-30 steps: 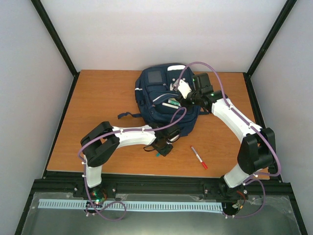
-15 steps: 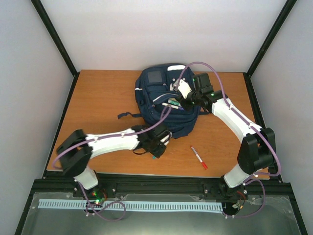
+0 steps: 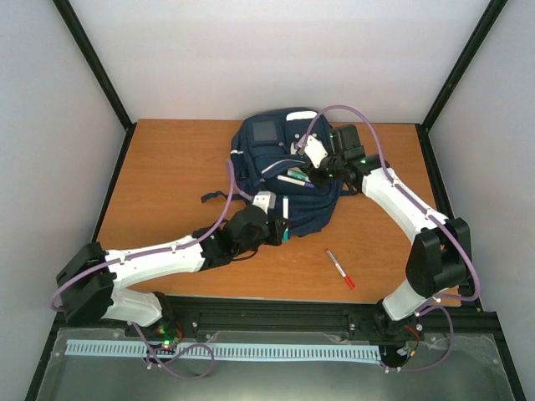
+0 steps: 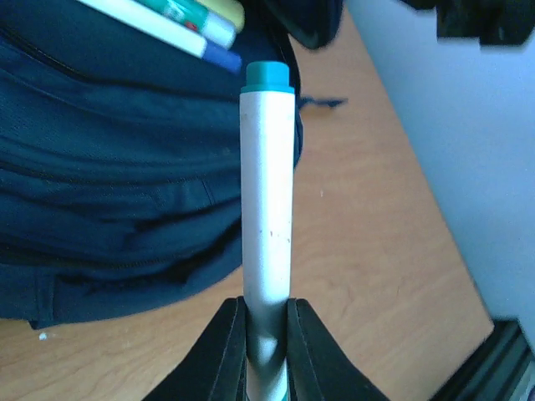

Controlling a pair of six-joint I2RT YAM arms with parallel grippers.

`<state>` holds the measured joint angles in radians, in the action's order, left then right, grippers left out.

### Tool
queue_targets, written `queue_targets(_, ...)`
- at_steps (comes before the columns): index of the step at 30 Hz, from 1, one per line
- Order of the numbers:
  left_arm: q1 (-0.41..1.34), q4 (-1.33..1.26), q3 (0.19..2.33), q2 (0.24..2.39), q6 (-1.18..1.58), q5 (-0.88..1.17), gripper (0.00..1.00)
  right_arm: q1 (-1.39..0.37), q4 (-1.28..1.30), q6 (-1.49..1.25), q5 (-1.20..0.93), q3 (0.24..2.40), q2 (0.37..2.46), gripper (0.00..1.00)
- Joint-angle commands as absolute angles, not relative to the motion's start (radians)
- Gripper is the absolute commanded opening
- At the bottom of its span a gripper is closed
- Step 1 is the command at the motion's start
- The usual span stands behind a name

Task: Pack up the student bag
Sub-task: Place the stationery in the student bag.

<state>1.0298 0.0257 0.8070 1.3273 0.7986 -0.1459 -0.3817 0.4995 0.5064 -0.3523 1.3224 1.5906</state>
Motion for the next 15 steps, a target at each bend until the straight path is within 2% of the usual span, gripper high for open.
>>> queue_targets(1, 1.025, -0.166, 0.78, 1.323, 0.977, -0.317, 0.01, -0.371, 0.482, 0.472, -0.372, 1.348, 1.569, 0.03)
queue_targets(7, 0.98, -0.217, 0.822, 1.409, 1.137, -0.305, 0.01, -0.372, 0.482, 0.465, -0.388, 1.348, 1.572, 0.03)
queue_targets(15, 0.924, -0.335, 0.908, 1.574, 1.338, -0.173, 0.01, -0.371, 0.483, 0.468, -0.387, 1.345, 1.561, 0.03)
